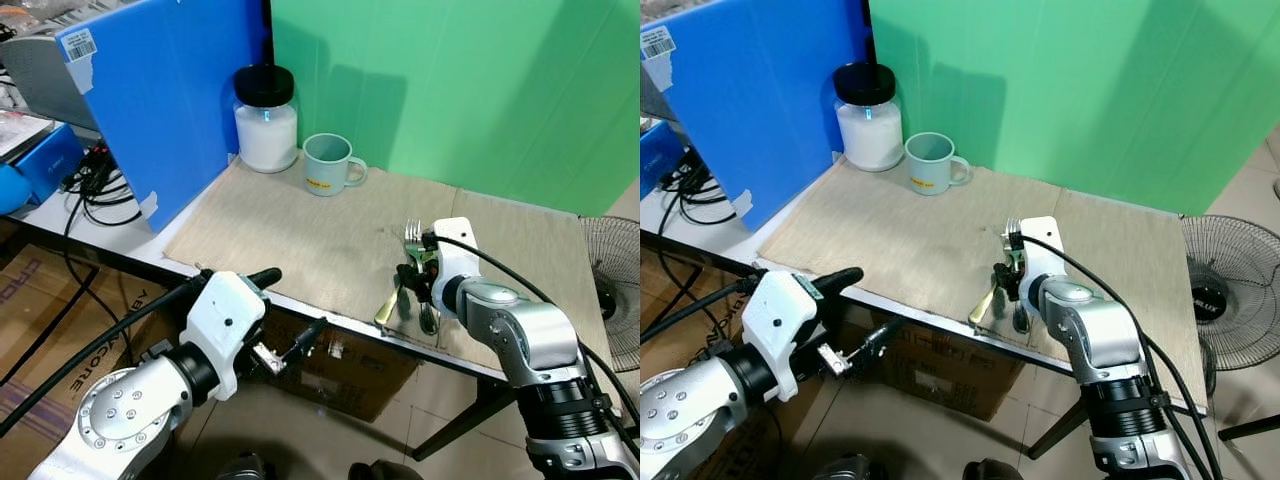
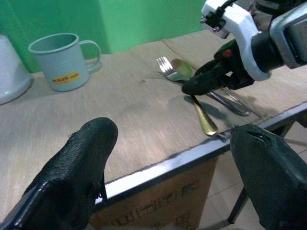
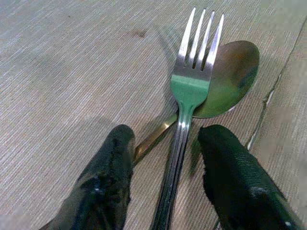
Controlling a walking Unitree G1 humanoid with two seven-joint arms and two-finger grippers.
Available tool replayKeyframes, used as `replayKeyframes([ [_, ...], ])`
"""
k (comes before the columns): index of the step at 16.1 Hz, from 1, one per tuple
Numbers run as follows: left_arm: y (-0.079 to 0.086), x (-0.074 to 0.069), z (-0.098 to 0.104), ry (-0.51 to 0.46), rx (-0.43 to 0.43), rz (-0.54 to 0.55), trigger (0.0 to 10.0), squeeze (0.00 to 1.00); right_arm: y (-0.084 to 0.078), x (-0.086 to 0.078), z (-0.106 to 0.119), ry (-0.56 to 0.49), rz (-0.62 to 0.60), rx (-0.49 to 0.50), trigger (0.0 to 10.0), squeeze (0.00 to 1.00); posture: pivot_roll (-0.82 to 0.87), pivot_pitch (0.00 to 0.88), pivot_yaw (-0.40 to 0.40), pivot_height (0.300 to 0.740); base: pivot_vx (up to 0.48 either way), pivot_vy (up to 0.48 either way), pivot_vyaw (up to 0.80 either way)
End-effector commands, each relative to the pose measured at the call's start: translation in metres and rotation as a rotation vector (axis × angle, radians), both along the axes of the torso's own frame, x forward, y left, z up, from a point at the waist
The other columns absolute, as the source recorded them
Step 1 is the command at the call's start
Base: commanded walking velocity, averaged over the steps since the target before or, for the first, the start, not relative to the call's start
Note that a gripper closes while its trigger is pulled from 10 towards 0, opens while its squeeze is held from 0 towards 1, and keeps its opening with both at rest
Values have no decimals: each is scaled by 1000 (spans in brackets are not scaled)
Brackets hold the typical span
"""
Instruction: Setting the table
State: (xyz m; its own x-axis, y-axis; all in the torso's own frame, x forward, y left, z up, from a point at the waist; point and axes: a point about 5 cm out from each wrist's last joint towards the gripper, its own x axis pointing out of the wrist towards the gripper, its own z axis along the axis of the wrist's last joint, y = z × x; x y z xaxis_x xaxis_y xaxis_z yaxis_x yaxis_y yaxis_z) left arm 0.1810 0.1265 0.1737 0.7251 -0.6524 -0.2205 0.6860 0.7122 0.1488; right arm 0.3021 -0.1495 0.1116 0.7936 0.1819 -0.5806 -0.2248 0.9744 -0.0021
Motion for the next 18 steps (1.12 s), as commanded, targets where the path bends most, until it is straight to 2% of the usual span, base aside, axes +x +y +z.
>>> replayKeyframes([
  [1, -2, -3, -1, 14, 1, -25, 10000, 0, -6, 3, 3, 3, -22, -12, 1686, 0, 42, 52, -36, 740, 0, 0, 0],
  [6, -4, -5, -2, 27, 1, -51, 10000, 0, -9, 0, -7, 71, -59, 46, 2353, 0, 42, 49, -37, 740, 0, 0, 0],
  [10, -4, -5, -2, 32, 7, -60, 10000, 0, -8, -3, -11, 108, -77, 96, 1294, 0, 41, 50, -36, 740, 0, 0, 0],
  [11, -3, -5, -2, 34, 11, -61, 10000, 0, -8, -2, -11, 109, -80, 98, 39, 0, 42, 48, -34, 740, 0, 0, 0],
  [18, -2, -5, -2, 35, 19, -59, 10000, 0, -8, -2, -11, 118, -95, 123, 0, 0, 43, 53, -36, 740, 0, 0, 0],
])
